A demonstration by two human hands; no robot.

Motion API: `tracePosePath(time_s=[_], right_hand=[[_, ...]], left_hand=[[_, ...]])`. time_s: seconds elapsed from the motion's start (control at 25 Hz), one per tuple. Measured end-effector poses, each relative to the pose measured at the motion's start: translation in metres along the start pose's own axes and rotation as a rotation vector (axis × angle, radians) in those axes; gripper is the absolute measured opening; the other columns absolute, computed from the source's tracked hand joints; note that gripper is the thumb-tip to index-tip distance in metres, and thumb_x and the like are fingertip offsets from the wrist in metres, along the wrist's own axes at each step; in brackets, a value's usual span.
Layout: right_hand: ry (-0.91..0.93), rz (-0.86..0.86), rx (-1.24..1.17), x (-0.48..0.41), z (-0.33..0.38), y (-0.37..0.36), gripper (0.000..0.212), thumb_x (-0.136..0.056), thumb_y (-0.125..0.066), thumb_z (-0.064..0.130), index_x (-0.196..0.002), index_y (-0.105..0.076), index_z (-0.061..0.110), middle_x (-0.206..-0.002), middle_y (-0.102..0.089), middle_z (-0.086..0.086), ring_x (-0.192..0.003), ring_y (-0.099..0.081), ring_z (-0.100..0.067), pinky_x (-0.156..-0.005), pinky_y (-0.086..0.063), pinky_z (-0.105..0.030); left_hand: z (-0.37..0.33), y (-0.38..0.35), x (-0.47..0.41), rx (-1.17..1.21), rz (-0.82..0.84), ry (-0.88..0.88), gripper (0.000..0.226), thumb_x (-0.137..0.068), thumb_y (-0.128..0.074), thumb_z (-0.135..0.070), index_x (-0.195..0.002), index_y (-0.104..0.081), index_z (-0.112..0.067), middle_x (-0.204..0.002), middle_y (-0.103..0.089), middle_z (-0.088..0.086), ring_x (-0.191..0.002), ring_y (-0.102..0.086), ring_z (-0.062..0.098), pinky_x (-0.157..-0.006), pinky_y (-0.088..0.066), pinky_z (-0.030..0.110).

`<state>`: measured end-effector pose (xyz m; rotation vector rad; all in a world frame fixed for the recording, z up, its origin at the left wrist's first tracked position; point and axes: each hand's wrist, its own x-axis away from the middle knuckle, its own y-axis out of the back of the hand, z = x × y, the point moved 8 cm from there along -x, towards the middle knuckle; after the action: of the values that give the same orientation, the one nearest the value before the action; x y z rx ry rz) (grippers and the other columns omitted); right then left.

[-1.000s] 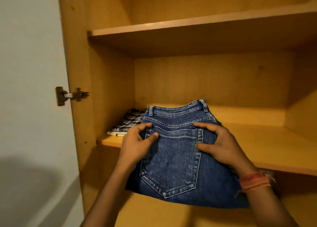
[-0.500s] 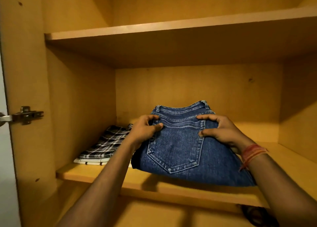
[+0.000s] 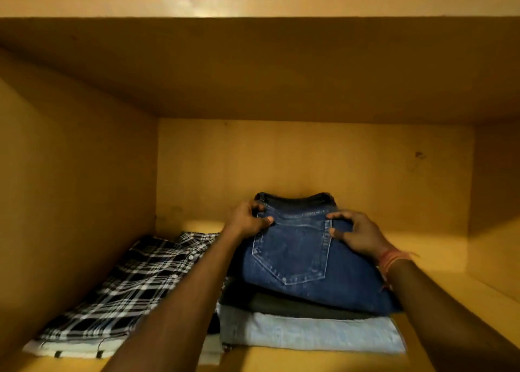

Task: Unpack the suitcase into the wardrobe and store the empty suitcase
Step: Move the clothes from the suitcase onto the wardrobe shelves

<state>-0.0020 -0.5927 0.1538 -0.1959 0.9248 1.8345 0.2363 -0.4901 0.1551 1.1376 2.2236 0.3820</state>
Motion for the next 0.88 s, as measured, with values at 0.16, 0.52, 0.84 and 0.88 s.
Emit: tracePosePath(time_s=[0.16, 0.52, 0.84, 0.88], right_hand=[[-0.184, 0.17, 0.384, 0.005, -0.078, -0.066, 0.034, -0.094, -0.053, 0.025, -0.127, -0.051, 0.031, -0.131, -0.057, -0.01, -0.116, -0.056, -0.031, -0.091, -0.043, -0.03], [-0.324, 0.082, 0.883, 0.005, -0.022, -0.063, 0.048, -0.097, -0.038, 0.019, -0.143, -0.033, 0.03, -0.157, 0.0, -0.02, -0.137, -0.018, -0.048, -0.109, -0.025, -0.057], [-0.384, 0.441, 0.793, 0.018, -0.044, -0.11, 0.073, -0.077, -0.012, 0.086, -0.143, 0.002, 0.058, -0.156, 0.027, -0.002, -0.142, 0.017, -0.042, -0.103, 0.002, -0.076], [-0.379, 0.435, 0.788, 0.019, -0.042, -0.11, 0.073, -0.077, -0.012, 0.086, -0.143, 0.003, 0.058, -0.156, 0.028, -0.002, -0.142, 0.017, -0.042, -0.104, 0.001, -0.076]], left_hand=[[0.069, -0.044, 0.005, -0.391, 0.154, 0.039, 0.05, -0.092, -0.056, -0.042, -0.135, -0.051, -0.017, -0.137, -0.055, 0.006, -0.125, -0.052, 0.022, -0.103, -0.041, 0.03], [0.006, -0.048, 0.018, -0.902, -0.008, -0.29, 0.04, -0.095, -0.04, -0.05, -0.122, -0.057, -0.025, -0.145, -0.038, 0.011, -0.127, -0.041, 0.034, -0.103, -0.035, 0.049], [0.052, -0.084, 0.017, -0.761, 0.352, -0.008, 0.055, -0.097, -0.017, -0.06, -0.149, -0.019, -0.041, -0.161, 0.006, -0.002, -0.147, 0.011, 0.027, -0.117, 0.004, 0.047], [0.049, -0.082, 0.019, -0.763, 0.316, -0.032, 0.055, -0.097, -0.019, -0.059, -0.148, -0.024, -0.039, -0.161, 0.001, -0.001, -0.147, 0.006, 0.027, -0.117, 0.001, 0.047]])
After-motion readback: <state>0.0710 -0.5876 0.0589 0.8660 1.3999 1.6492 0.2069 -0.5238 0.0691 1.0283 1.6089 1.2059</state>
